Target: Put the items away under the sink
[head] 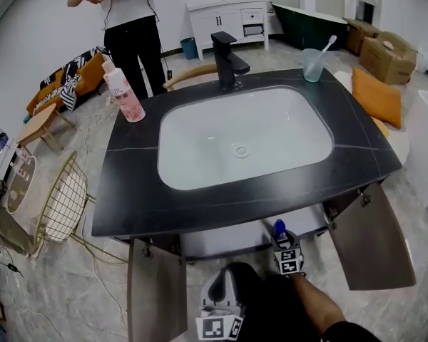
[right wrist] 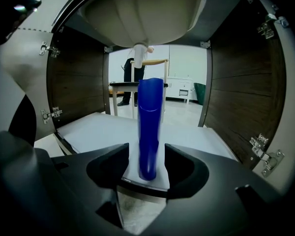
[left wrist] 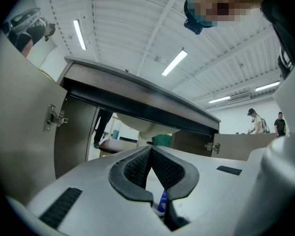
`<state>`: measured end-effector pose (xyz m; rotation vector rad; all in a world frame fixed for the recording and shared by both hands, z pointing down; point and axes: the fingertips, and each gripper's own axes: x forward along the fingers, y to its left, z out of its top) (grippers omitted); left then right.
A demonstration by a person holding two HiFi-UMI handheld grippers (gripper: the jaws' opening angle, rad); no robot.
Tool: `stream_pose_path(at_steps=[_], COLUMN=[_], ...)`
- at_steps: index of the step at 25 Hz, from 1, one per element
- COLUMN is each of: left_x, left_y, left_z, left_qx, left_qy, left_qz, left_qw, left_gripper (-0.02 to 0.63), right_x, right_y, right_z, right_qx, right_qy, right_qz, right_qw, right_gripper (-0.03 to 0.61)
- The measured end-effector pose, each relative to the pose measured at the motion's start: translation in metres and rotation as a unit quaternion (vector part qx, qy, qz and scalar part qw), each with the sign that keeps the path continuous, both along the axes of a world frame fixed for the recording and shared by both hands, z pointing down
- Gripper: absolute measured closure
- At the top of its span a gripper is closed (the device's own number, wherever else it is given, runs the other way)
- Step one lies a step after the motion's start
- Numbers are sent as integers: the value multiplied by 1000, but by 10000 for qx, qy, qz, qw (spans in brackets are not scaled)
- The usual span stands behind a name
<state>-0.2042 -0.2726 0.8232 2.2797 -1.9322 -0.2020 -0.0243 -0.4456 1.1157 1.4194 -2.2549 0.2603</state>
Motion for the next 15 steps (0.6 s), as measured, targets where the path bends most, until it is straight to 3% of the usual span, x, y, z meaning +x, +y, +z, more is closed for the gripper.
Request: stream_pose_path(at_steps=[5,15], left_x=[-5,-4], left_y=[7,9], left_z=[-4,-23], left_qx=[70,107], left_qy=[7,-97], left_qz=[6,62], left_qw=[10000,9999], left_gripper=[600,600], right_x=[9,15], right_y=[16,45], right_z=[-3,-16], right_qx=[-62,-553], right_qy=[14,-128], right_qz=[141,238], right_qw=[9999,9981], right_gripper=[377,549])
